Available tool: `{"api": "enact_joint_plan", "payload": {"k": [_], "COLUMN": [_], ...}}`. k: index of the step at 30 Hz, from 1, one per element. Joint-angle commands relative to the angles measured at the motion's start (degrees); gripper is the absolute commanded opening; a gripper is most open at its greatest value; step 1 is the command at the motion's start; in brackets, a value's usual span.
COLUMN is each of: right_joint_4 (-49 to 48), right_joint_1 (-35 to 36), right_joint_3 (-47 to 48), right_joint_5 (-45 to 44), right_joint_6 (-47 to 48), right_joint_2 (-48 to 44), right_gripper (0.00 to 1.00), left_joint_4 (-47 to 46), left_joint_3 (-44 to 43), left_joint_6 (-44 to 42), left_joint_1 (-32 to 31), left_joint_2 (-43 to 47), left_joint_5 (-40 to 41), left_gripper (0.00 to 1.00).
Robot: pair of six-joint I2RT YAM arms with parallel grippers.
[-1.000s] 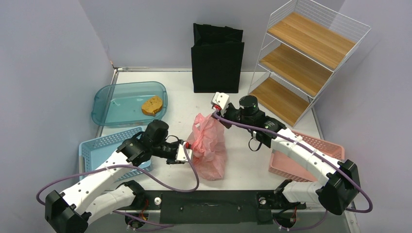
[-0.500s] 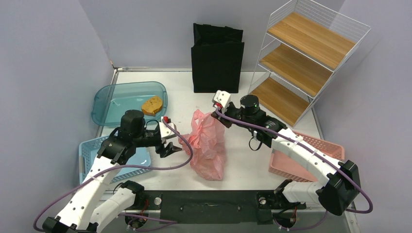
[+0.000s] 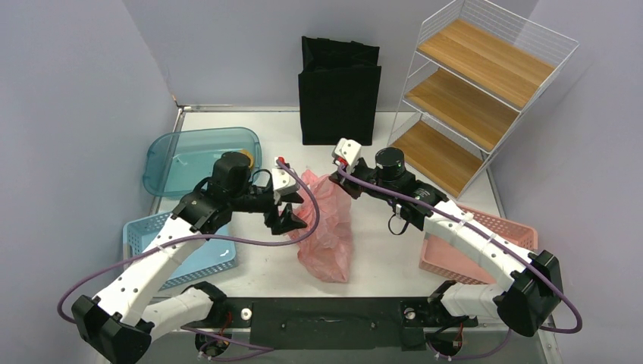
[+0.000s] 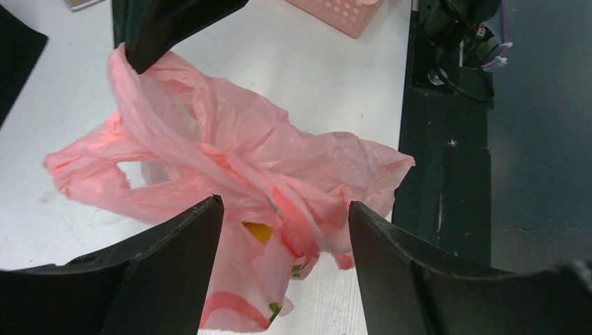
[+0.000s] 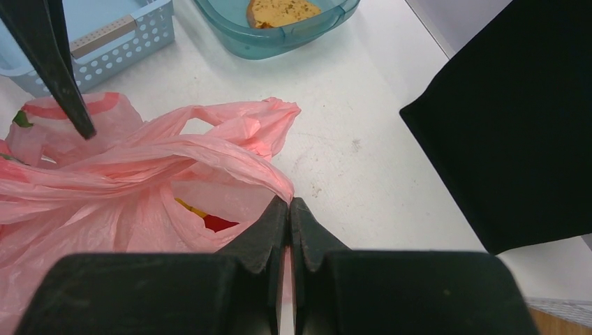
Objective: Untie the knot of the grocery bags and take out the mixed food
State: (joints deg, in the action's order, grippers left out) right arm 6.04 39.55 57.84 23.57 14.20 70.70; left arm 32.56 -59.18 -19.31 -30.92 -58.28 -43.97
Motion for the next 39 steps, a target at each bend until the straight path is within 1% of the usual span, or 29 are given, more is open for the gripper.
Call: {"api": "enact_joint_plan", "payload": {"k": [1, 2, 3, 4, 5, 6, 7, 8, 10, 12, 14, 19, 21, 22, 23, 24, 26, 28, 31, 34, 39], "right_joint_4": [-3.8, -3.6, -3.5, -3.1, -2.8, -2.0, -1.5, -0.7, 0.4, 1.8, 3.5, 8.7, 9.6, 9.6, 9.7, 9.6, 9.1, 8.3, 8.2, 8.9, 14.8], "right_joint_1": [0.7, 0.7, 0.6, 0.2, -0.1, -0.8, -1.2, -2.0, -3.5, -5.0, -6.8, -8.8, -8.2, -7.4, -6.4, -5.9, -4.4, -3.7, -3.6, -3.4, -2.9], "right_joint_3": [2.6, 2.6, 2.5, 2.5, 2.5, 2.5, 2.5, 2.3, 1.7, 0.8, -0.1, 0.7, 3.0, 3.8, 5.5, 6.3, 8.5, 10.5, 13.9, 16.8, 20.1], "right_joint_5": [-1.2, -1.5, -1.8, -2.4, -2.7, -3.4, -3.9, -4.1, -4.3, -4.4, -3.9, -0.8, 0.7, 0.9, 0.8, 0.5, -0.3, -0.6, -0.3, 1.4, 3.5], "right_joint_6": [-1.0, -1.0, -1.0, -1.1, -1.2, -1.4, -1.5, -1.5, -1.5, -1.4, -1.1, -0.3, -0.9, -1.0, -1.1, -1.1, -0.8, -0.8, -0.6, 1.3, 6.5], "right_joint_2": [-1.7, -1.9, -2.1, -2.3, -2.4, -2.7, -2.8, -3.2, -4.1, -5.0, -5.6, -5.8, -4.7, -3.8, -3.3, -2.3, -1.1, 0.3, 3.3, 6.1, 11.6], "right_gripper": [0.0, 0.0, 0.0, 0.0, 0.0, 0.0, 0.0, 0.0, 0.0, 0.0, 0.0, 0.0, 0.12, 0.29, 0.37, 0.48, 0.57, 0.6, 0.61, 0.61, 0.61], "left_joint_4": [-4.9, -4.4, -2.5, -1.3, 1.0, 2.0, 2.8, 2.9, 3.2, 4.4, 5.6, 3.9, 2.0, 0.7, 0.2, 0.1, 1.2, 3.1, 4.2, 3.9, 3.4], "left_joint_3": [-1.8, -2.1, -2.3, -2.4, -2.3, -1.7, -1.1, 0.2, 1.5, 1.9, 1.8, 2.6, 2.5, 2.4, 1.8, 1.5, -0.1, -1.4, -2.1, -2.2, -2.7], "left_joint_6": [3.3, 3.2, 1.8, 0.7, -1.6, -3.4, -4.2, -6.3, -10.0, -14.0, -17.7, -21.4, -22.1, -22.1, -22.2, -23.2, -25.2, -28.2, -31.3, -31.9, -32.2], "left_joint_1": [-2.6, -2.6, -2.5, -2.5, -2.1, -1.7, -0.1, 1.4, 7.4, 10.3, 11.3, 11.6, 11.4, 11.3, 11.2, 11.1, 10.7, 10.4, 9.8, 9.5, 9.2], "left_joint_2": [-2.0, -2.3, -2.6, -2.6, -2.2, -1.4, -0.8, 0.5, 2.6, 4.0, 4.9, 5.9, 5.6, 5.1, 4.7, 3.9, 2.5, 1.5, 1.2, 1.2, 1.3], "left_joint_5": [2.3, 2.4, 2.3, 2.2, 2.2, 2.6, 2.8, 2.7, 1.6, 0.6, 0.7, -0.1, -0.6, -0.7, -1.2, -1.5, -2.4, -3.2, -3.6, -3.3, -2.4], "left_gripper": [0.58, 0.52, 0.4, 0.32, 0.15, 0.02, 0.0, 0.0, 0.0, 0.0, 0.0, 0.0, 0.0, 0.0, 0.0, 0.0, 0.0, 0.0, 0.0, 0.0, 0.0]}}
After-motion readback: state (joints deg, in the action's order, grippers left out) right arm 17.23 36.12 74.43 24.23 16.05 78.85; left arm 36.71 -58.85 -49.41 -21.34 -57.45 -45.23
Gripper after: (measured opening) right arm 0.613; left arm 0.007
